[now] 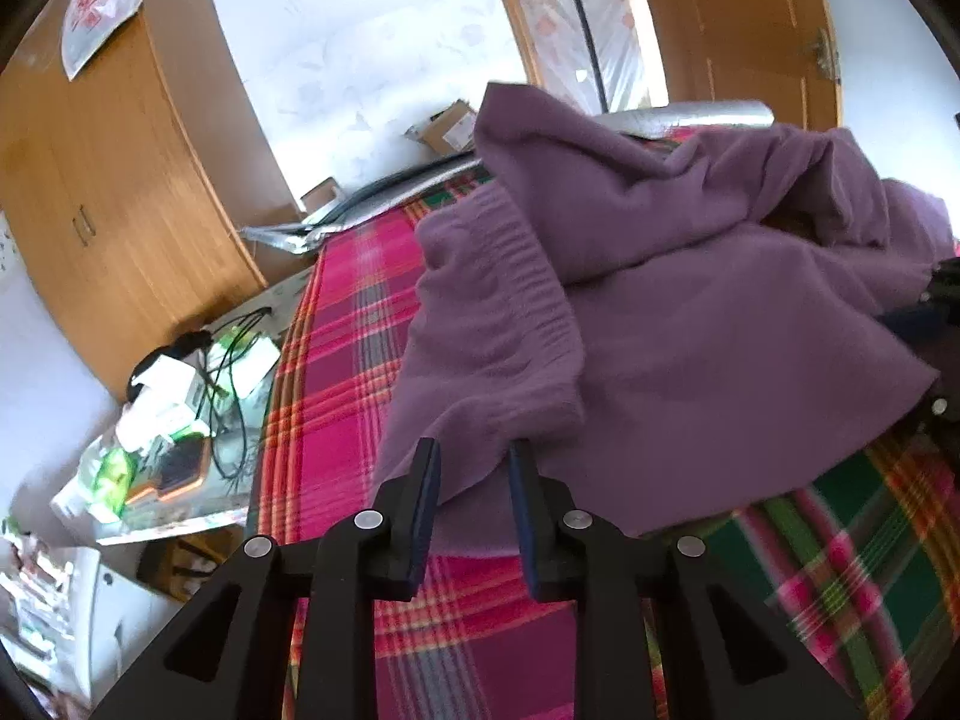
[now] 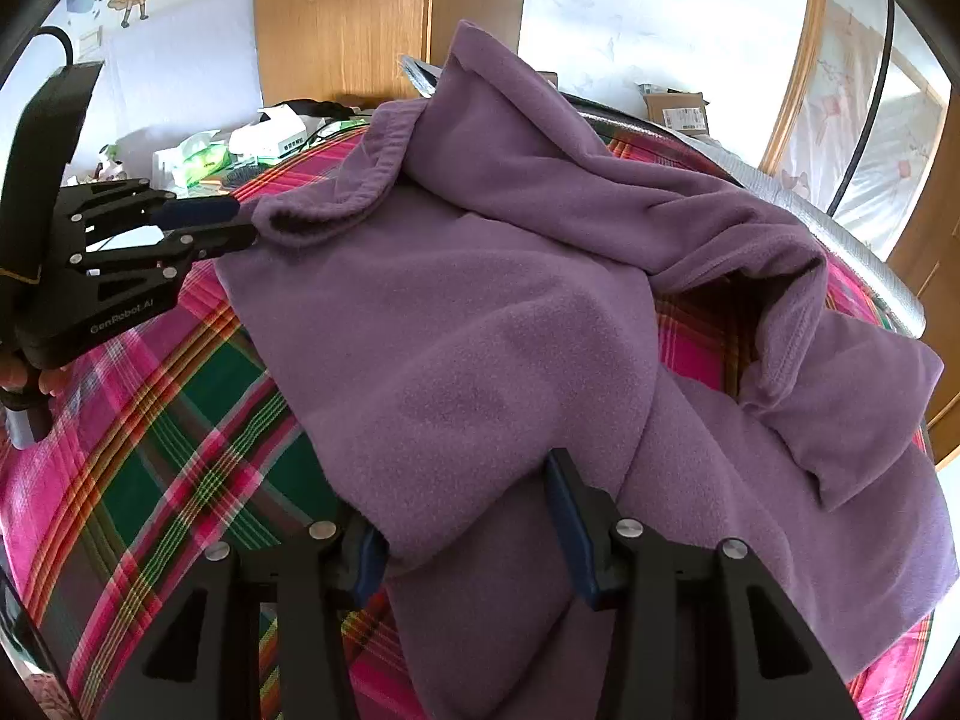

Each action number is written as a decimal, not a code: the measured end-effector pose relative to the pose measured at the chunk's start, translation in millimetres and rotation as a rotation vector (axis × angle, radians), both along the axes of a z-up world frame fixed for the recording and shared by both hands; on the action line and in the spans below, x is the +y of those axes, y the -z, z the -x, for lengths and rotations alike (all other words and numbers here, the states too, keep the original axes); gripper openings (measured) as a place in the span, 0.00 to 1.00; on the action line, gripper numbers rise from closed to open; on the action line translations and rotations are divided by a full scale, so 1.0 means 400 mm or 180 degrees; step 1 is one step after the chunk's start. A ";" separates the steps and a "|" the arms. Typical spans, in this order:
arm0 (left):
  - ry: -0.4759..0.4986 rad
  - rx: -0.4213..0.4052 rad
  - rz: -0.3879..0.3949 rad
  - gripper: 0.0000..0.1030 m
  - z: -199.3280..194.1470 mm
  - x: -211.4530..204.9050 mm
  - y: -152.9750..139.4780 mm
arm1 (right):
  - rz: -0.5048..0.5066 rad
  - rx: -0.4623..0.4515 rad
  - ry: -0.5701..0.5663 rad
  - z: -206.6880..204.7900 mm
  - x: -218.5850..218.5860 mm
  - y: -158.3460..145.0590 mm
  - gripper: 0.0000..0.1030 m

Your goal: Fold clothes

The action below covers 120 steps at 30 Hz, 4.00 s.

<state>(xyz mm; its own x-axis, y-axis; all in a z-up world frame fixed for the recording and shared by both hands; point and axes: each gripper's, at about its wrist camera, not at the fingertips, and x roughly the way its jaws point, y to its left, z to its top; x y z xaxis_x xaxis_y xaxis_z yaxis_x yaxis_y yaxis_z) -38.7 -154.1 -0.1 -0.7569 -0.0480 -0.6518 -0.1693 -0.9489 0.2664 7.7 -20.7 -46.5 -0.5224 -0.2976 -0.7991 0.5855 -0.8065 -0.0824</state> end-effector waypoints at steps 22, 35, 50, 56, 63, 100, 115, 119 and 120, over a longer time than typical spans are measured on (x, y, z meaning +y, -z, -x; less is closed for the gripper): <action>0.0341 -0.0147 0.0454 0.30 -0.001 0.058 0.038 | 0.0121 -0.0034 -0.0019 0.006 0.013 -0.004 0.47; 0.0314 0.0039 0.0986 0.29 -0.020 0.105 0.057 | 0.0200 -0.0055 -0.0017 0.005 0.022 -0.002 0.47; 0.0528 0.0048 0.0525 0.55 -0.035 0.092 0.005 | 0.0294 -0.0056 -0.0042 0.002 0.029 -0.004 0.47; 0.0671 -0.0085 0.0747 0.55 0.005 0.110 0.026 | 0.0302 -0.0065 -0.0037 0.002 0.030 -0.004 0.47; 0.0616 -0.0099 0.0804 0.55 0.034 0.111 0.030 | 0.0287 -0.0059 -0.0040 0.004 0.029 -0.005 0.46; 0.0210 0.0143 -0.0143 0.24 0.011 0.021 -0.117 | 0.0509 0.0172 0.0398 -0.025 0.175 -0.077 0.08; -0.0124 0.0204 -0.0709 0.10 -0.133 -0.012 -0.148 | 0.0508 0.0452 0.0644 -0.119 0.324 -0.145 0.08; -0.0136 0.0182 -0.0836 0.10 -0.179 -0.012 -0.133 | 0.0495 0.0489 0.0652 -0.149 0.354 -0.160 0.08; -0.0118 0.0190 -0.0831 0.10 -0.189 -0.007 -0.131 | 0.0491 0.0496 0.0647 -0.159 0.361 -0.165 0.08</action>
